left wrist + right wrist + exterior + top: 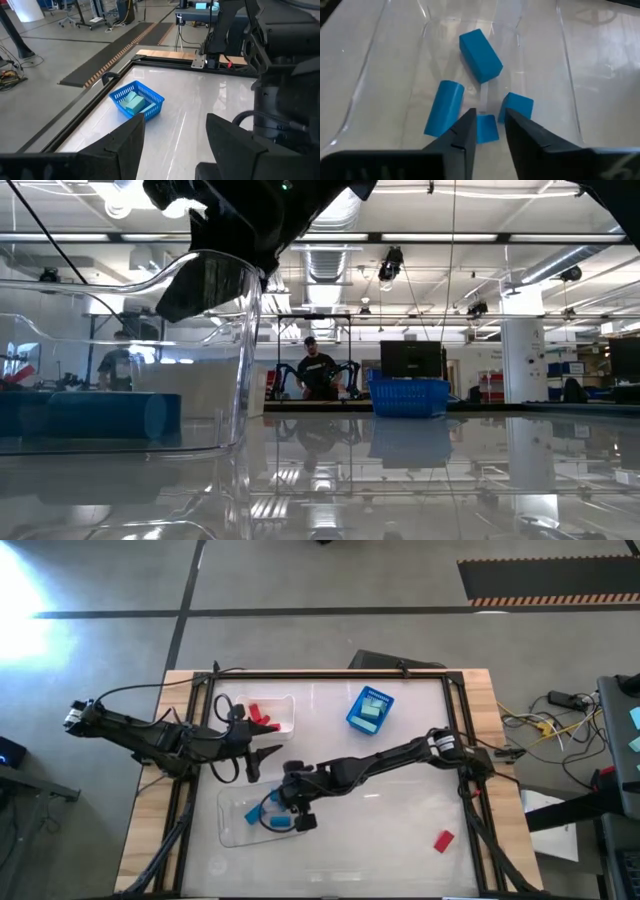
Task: Sort & place blocks by color
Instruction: Put the red block into the white bin
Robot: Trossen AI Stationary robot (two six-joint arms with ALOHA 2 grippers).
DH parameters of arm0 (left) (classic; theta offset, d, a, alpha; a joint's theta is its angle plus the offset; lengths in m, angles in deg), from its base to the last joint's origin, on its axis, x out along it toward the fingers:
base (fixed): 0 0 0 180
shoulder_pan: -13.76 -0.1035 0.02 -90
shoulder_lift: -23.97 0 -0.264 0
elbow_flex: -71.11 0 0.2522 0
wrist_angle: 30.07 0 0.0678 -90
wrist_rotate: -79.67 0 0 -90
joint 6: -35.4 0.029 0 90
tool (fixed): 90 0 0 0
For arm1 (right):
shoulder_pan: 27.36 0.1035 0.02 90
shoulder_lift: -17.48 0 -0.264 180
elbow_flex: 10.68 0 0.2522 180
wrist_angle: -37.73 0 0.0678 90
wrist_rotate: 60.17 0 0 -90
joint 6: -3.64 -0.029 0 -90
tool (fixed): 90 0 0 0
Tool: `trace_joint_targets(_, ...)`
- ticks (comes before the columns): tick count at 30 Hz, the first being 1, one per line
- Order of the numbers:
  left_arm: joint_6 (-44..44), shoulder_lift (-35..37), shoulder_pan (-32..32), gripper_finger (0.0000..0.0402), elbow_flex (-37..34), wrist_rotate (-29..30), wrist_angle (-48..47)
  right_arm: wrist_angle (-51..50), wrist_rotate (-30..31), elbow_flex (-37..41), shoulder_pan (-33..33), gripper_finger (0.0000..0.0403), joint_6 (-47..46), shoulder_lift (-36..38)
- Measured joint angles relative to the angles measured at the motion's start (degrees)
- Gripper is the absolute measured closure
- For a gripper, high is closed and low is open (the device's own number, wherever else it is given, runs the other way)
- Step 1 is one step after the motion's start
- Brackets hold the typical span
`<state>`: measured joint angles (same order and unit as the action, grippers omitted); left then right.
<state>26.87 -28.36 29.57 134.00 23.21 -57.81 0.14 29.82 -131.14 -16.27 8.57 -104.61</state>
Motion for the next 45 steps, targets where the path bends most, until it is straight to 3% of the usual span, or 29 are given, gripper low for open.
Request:
trace_joint_targets(6, 0.0, 0.0, 0.0, 0.0207, 0.0, 0.0, 0.0, -4.5, -0.4, 0.1, 0.9, 0.0281, -3.0, 4.0)
trace_joint_targets(10, 0.0, 0.0, 0.0, 0.0207, 0.0, 0.0, 0.0, -14.4, -0.6, 0.1, 2.1, 0.0276, -11.4, 9.2)
trace_joint_targets(18, 0.0, -0.1, 0.0, 0.0207, 0.0, 0.0, 0.0, -38.8, -1.6, 3.6, 5.9, 0.0263, -46.1, 20.8)
trace_joint_targets(22, 0.0, -0.1, 0.0, 0.0207, 0.0, 0.0, 0.0, -44.5, -1.6, 9.8, 10.4, 0.024, -66.9, 25.6)
trace_joint_targets(29, 0.0, -0.1, 0.0, 0.0207, 0.0, 0.0, -0.2, -44.7, -3.7, 25.2, 21.6, 0.0203, -100.2, 32.5)
trace_joint_targets(37, 2.0, -0.1, 0.0, 0.0207, 0.0, 0.0, -0.7, -40.8, -5.3, 39.6, 35.9, 0.0192, -135.0, 35.4)
trace_joint_targets(42, 3.4, -0.1, 0.0, 0.0207, 0.0, 0.0, -0.8, -38.2, -13.3, 44.3, 39.5, 0.0193, -141.5, 35.4)
trace_joint_targets(45, 3.5, -0.1, 0.0, 0.0207, 0.0, 0.0, -1.3, -38.3, -12.9, 46.4, 39.5, 0.0193, -140.8, 35.4)
